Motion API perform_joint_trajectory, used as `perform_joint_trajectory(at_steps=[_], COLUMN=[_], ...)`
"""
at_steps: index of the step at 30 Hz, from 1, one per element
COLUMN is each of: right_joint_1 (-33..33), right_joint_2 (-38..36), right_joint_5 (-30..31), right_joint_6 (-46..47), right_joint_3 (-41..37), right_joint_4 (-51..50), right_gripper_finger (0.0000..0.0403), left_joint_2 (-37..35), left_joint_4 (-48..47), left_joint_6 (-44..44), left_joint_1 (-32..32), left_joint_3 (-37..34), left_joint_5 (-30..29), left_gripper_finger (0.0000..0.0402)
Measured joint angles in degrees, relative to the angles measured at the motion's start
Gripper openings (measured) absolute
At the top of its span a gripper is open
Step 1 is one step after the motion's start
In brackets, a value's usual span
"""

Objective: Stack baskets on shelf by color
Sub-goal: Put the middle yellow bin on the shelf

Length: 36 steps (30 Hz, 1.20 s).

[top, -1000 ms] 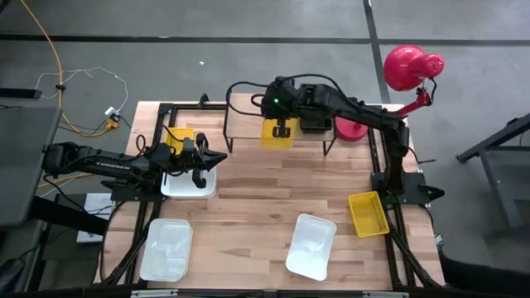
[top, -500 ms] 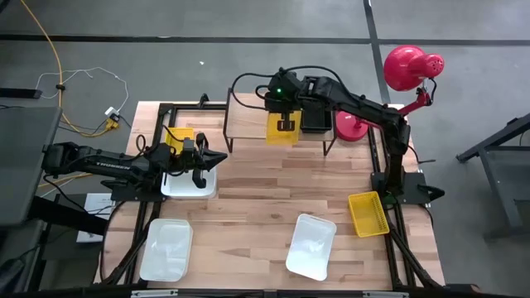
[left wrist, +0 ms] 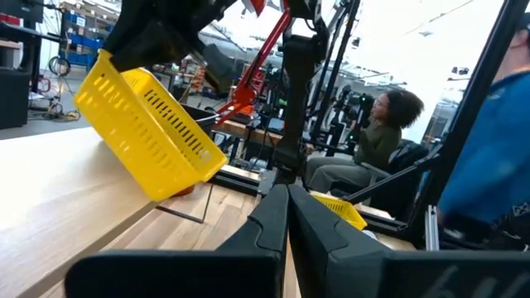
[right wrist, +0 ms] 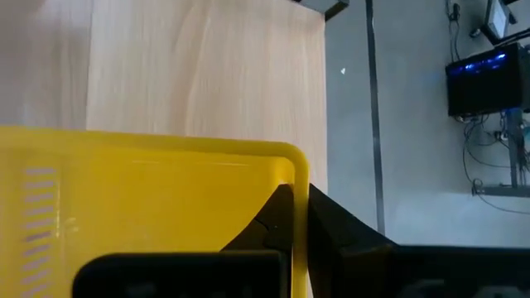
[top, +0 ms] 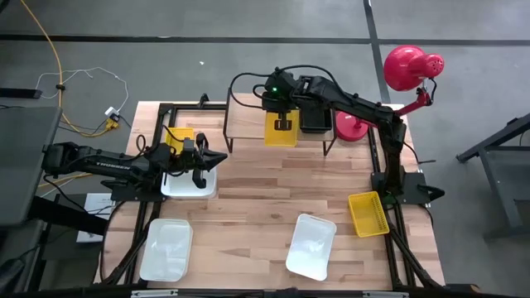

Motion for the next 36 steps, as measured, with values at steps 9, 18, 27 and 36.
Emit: perform_joint_trajectory(at_steps=[9,18,27,36], right_joint_1=[-1.5,-2.8,-3.4,-3.3], right_joint_2=[2.9,3.7,3.8,3.9], right_joint_5=[0.5,0.4,0.3,8.4], right_joint_6=[0.1,0.3,0.2,0.0], right_joint_3=[0.0,0.0,-0.5,-0.5], right_joint_4=[0.3,0.5,0.4,1.7], right_gripper_finger=[0.0001,0.0001,0.0025,0.0132], left_joint_2=[0.0,0.0,0.0,0.0], left_joint_4=[-0.1,-0.1,-0.1,-0.1], left_joint_6=[0.0,0.0,0.0,0.0], left_joint_1=[0.0,0.0,0.0,0.0], left_joint_3=[0.0,0.0,0.0,0.0], left_joint_5=[0.0,0.0,0.0,0.0], left_gripper_finger=[0.0,0.0,0.0,0.0])
